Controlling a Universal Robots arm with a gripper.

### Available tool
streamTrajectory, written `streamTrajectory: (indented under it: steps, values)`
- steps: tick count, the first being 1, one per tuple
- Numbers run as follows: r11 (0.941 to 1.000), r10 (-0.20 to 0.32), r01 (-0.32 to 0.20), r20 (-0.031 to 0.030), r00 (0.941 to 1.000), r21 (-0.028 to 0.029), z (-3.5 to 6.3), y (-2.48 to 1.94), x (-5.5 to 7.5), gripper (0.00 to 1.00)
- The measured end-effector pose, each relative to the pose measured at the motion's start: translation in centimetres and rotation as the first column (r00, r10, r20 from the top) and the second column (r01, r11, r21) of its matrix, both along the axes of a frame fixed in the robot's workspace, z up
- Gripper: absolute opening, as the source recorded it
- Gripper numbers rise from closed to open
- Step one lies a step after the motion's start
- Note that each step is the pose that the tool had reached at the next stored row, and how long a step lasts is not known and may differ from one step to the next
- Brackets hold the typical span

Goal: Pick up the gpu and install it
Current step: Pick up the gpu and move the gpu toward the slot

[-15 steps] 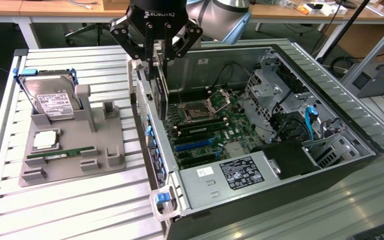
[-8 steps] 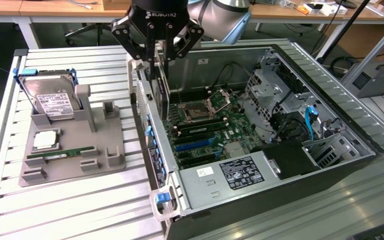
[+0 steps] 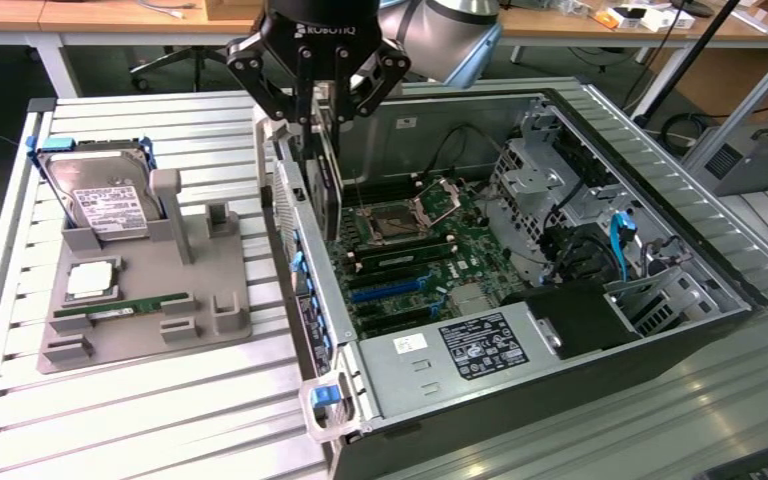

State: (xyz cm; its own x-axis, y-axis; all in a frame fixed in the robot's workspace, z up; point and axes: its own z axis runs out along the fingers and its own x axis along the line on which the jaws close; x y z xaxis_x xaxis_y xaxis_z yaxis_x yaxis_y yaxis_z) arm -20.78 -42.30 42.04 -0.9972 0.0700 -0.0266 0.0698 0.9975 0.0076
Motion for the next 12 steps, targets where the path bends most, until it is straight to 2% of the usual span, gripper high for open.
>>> streamTrajectory:
  steps: [12]
  values:
    - [1.0, 0.0, 0.0, 0.0, 1.0, -0.0014, -0.13, 0.0, 0.35, 0.27]
